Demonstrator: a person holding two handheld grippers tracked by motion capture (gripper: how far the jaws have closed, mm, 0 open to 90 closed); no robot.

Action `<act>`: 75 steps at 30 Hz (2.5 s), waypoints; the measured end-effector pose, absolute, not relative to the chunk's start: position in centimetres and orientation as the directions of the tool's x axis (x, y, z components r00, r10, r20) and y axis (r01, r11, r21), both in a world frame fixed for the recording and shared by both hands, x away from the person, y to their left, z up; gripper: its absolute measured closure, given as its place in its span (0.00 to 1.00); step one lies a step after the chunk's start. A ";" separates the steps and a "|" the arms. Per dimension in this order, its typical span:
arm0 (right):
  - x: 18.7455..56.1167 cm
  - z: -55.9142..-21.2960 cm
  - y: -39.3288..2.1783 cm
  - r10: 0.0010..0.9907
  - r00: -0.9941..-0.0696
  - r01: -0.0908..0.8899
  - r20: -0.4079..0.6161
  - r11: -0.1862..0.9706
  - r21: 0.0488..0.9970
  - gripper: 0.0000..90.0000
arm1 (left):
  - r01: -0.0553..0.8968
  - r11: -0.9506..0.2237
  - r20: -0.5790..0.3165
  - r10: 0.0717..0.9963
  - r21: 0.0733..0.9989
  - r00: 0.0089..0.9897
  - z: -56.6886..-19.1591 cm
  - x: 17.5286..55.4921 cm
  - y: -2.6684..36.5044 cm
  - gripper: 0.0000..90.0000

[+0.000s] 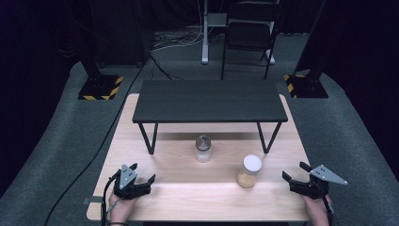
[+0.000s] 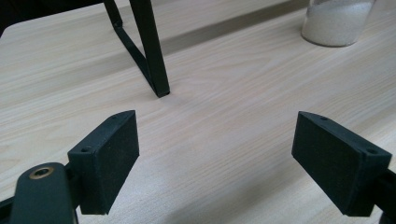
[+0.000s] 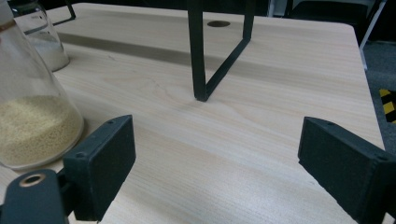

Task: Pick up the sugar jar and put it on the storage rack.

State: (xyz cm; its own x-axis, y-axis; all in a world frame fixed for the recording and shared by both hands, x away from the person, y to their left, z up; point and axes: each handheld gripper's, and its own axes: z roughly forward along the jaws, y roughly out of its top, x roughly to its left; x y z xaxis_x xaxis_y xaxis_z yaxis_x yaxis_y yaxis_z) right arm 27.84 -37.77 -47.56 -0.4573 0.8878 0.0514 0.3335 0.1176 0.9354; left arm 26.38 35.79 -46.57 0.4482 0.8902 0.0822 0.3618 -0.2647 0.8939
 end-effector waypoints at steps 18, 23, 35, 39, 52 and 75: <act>28.0 -47.5 -37.7 0.887 -0.459 0.347 0.051 0.126 0.929 0.11 | 0.367 -0.269 0.084 0.890 0.890 0.449 -46.5 26.5 35.7 0.15; 28.0 -47.4 -37.7 0.887 -0.459 0.348 0.050 0.127 0.929 0.11 | 0.368 -0.278 0.091 0.888 0.887 0.452 -46.4 26.5 35.6 0.15; 28.0 -47.4 -37.7 0.885 -0.462 0.351 0.049 0.132 0.927 0.11 | 0.375 -0.282 0.091 0.887 0.883 0.453 -46.3 26.7 35.5 0.15; 28.1 -47.4 -37.7 0.885 -0.464 0.352 0.048 0.134 0.927 0.11 | 0.384 -0.283 0.081 0.882 0.879 0.465 -46.2 26.9 35.6 0.15; 28.2 -47.4 -37.6 0.883 -0.468 0.356 0.044 0.143 0.923 0.11 | 0.370 -0.251 0.043 0.872 0.894 0.488 -46.3 27.1 35.5 0.15; 28.2 -47.4 -37.6 0.881 -0.471 0.358 0.046 0.143 0.923 0.11 | 0.295 -0.334 0.083 0.776 0.895 0.626 -43.3 32.8 28.1 0.15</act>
State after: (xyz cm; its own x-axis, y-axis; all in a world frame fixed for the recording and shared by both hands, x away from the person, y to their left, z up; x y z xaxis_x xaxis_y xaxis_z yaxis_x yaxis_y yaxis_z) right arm 28.20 -37.55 -47.39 -0.4706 0.8811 0.0461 0.3578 0.1428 0.9228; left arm 32.80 28.07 -43.25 0.6258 0.7756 0.0828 0.2949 -0.3336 0.8954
